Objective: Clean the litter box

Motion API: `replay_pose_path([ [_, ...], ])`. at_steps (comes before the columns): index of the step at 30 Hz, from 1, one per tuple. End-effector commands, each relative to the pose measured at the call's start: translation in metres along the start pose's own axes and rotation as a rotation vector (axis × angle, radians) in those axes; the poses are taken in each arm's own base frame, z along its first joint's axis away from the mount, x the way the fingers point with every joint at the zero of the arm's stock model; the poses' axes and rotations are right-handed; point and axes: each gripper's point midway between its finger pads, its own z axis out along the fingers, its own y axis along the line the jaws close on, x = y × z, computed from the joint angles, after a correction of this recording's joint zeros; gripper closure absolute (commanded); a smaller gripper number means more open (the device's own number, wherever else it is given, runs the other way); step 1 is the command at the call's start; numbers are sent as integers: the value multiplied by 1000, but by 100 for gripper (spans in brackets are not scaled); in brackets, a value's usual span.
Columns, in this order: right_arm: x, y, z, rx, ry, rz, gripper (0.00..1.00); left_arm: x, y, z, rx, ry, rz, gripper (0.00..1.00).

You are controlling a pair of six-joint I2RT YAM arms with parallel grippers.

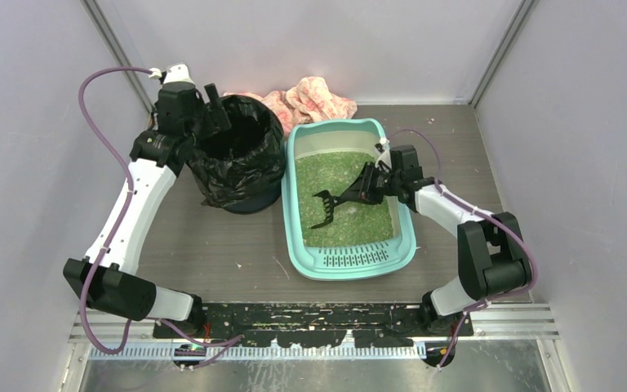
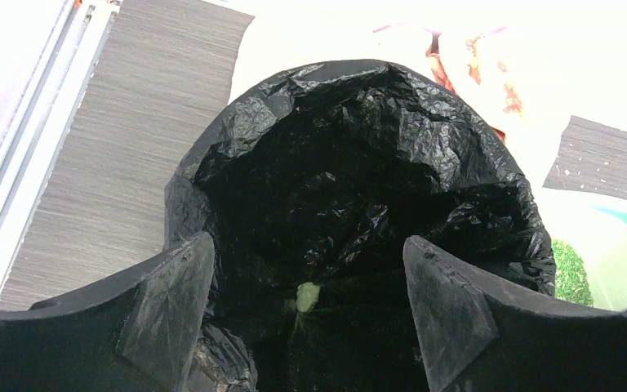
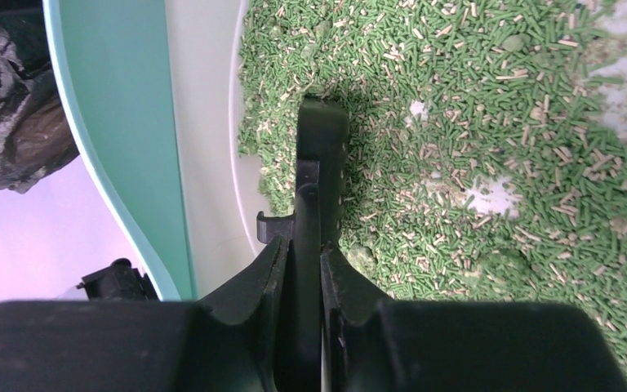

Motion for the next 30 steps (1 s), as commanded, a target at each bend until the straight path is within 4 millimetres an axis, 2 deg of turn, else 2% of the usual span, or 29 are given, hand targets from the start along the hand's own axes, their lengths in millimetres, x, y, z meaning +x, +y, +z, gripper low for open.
replay_pose_path([
  [1, -22, 24, -24, -97, -81, -15, 99, -24, -7, -13, 29, -81, -14, 15],
  [10, -35, 23, -40, -184, -112, 24, 99, -23, -16, -6, 48, -73, -14, 15],
  [16, -42, 30, -58, -156, -107, -35, 99, -28, -19, -4, 50, -81, -14, 15],
  [24, -53, 42, -70, -159, -114, -79, 99, -33, -22, -1, 58, -88, -23, 15],
  [30, -66, 35, -85, -196, -161, -38, 99, -34, -26, 3, 62, -86, -27, 15],
])
